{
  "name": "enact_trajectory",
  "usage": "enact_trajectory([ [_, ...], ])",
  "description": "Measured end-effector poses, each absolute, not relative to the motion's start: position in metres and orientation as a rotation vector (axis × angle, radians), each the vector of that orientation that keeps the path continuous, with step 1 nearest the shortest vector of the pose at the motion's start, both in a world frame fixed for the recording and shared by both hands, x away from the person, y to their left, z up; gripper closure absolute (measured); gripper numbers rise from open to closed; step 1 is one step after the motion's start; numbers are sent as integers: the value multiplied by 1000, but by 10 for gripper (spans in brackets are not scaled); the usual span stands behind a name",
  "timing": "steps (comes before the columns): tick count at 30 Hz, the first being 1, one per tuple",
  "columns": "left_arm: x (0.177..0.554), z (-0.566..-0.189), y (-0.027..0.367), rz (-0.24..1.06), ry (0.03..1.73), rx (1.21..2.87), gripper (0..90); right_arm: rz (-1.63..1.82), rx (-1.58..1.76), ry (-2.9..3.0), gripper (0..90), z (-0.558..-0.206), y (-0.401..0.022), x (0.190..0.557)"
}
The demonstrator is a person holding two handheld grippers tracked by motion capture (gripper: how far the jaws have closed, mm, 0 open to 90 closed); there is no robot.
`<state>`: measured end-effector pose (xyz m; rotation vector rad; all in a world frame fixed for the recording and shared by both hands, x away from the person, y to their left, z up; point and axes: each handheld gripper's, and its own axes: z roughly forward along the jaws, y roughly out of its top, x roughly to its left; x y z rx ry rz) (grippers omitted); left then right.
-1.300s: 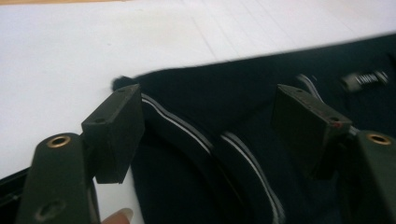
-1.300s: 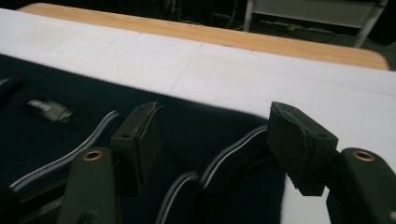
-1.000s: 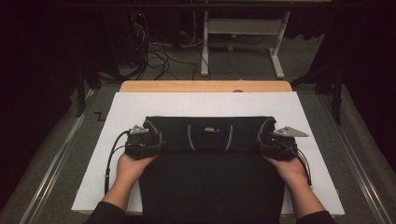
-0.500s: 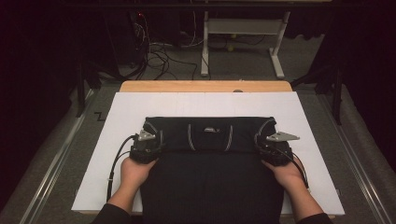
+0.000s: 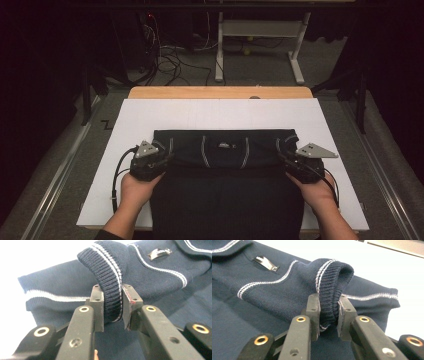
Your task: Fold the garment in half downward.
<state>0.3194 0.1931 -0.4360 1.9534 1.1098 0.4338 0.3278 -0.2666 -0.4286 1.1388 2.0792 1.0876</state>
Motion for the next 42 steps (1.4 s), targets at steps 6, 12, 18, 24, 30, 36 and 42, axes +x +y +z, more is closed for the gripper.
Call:
enact_trajectory([
  [6, 296, -442, 201, 368, 1104, 1939, 706, 1147, 1144, 2071, 758, -428, -274, 300],
  [12, 274, -449, 202, 348, 1097, 1976, 704, 1141, 1152, 2095, 757, -437, -275, 274],
  [18, 262, -461, 202, 317, 1109, 1987, 701, 1138, 1193, 2105, 756, -446, -276, 259],
  [24, 254, -468, 205, 277, 1112, 1977, 700, 1088, 1198, 2127, 754, -457, -275, 257],
  [30, 251, -469, 204, 271, 1111, 1989, 699, 1071, 1200, 2148, 752, -461, -276, 252],
  [36, 252, -473, 203, 266, 1126, 2021, 684, 1062, 1190, 2158, 742, -462, -276, 249],
  [42, 254, -476, 206, 265, 1135, 1994, 572, 1068, 1227, 2157, 548, -466, -278, 252],
])
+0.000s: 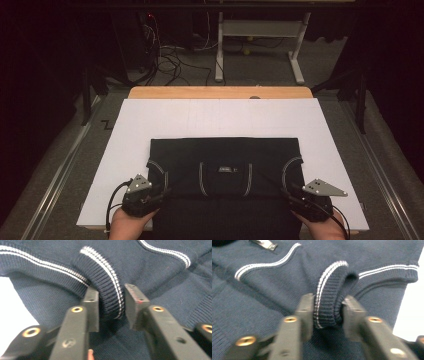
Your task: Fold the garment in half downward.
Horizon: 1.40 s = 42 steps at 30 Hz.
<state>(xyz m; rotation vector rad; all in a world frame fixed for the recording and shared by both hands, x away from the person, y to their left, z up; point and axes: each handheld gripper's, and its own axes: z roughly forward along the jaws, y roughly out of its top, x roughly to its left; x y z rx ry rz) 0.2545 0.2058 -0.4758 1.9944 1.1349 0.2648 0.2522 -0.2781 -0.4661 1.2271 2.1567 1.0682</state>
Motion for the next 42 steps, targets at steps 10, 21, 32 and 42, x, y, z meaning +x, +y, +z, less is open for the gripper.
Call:
enact_trajectory([
  [10, 263, -460, 206, 343, 1107, 1867, 352, 1220, 1222, 2032, 346, -450, -277, 260],
  [21, 322, -433, 143, 316, 1086, 1965, 335, 1189, 1135, 2096, 408, -431, -230, 302],
  [32, 360, -452, 101, 147, 1198, 2098, 372, 1049, 1192, 2257, 540, -445, -192, 337],
  [42, 356, -464, 92, 167, 1167, 2157, 568, 956, 1229, 2357, 638, -462, -181, 345],
])
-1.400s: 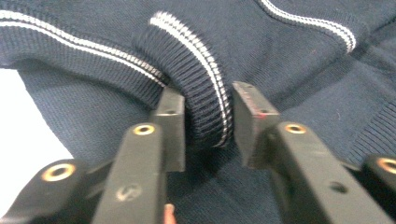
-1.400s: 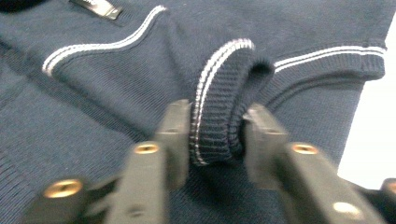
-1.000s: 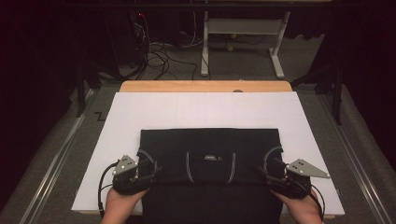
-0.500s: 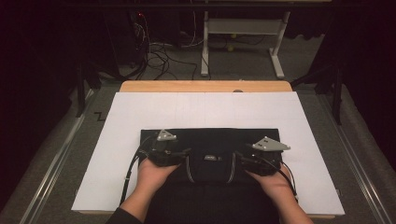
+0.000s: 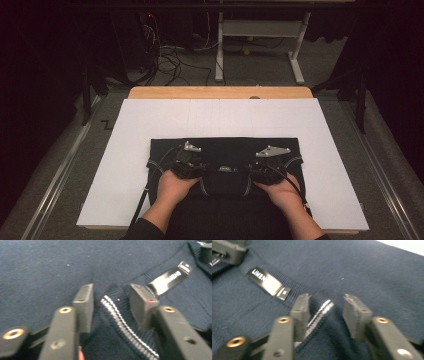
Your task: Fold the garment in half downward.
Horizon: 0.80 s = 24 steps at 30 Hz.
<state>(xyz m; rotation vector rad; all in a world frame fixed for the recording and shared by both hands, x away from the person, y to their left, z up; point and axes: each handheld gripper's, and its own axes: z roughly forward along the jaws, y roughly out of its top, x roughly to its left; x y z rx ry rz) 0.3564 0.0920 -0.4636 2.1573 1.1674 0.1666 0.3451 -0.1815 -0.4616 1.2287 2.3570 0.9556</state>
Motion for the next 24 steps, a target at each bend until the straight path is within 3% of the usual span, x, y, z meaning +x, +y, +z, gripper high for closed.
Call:
enact_trajectory([
  [2, 354, -463, 92, 187, 1154, 2158, 651, 956, 1211, 2351, 737, -461, -180, 343],
  [6, 345, -460, 97, 244, 1119, 2116, 718, 982, 1176, 2325, 817, -457, -183, 337],
  [18, 297, -445, 117, 339, 996, 1947, 738, 1171, 1008, 2192, 828, -441, -197, 293],
  [24, 270, -441, 125, 305, 965, 1926, 734, 1210, 939, 2180, 829, -438, -202, 261],
])
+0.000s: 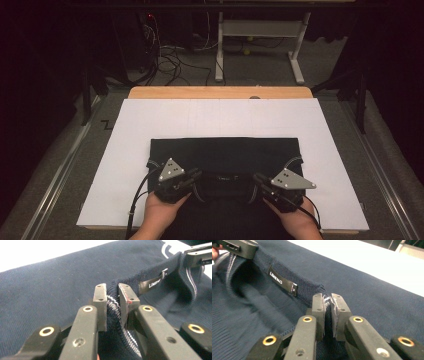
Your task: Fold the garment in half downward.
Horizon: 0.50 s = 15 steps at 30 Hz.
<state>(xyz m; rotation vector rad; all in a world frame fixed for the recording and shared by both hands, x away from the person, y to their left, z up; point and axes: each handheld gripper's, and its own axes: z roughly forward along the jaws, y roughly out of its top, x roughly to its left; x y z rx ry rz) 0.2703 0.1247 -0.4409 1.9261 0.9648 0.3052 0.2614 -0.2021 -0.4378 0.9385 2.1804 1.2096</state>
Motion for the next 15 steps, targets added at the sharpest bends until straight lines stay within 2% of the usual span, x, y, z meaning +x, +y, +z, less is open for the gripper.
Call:
enact_trajectory([
  [9, 248, -451, 126, 331, 914, 1906, 734, 1241, 926, 2204, 834, -447, -204, 246],
  [15, 243, -455, 127, 295, 916, 1909, 734, 1270, 928, 2205, 834, -448, -207, 242],
])
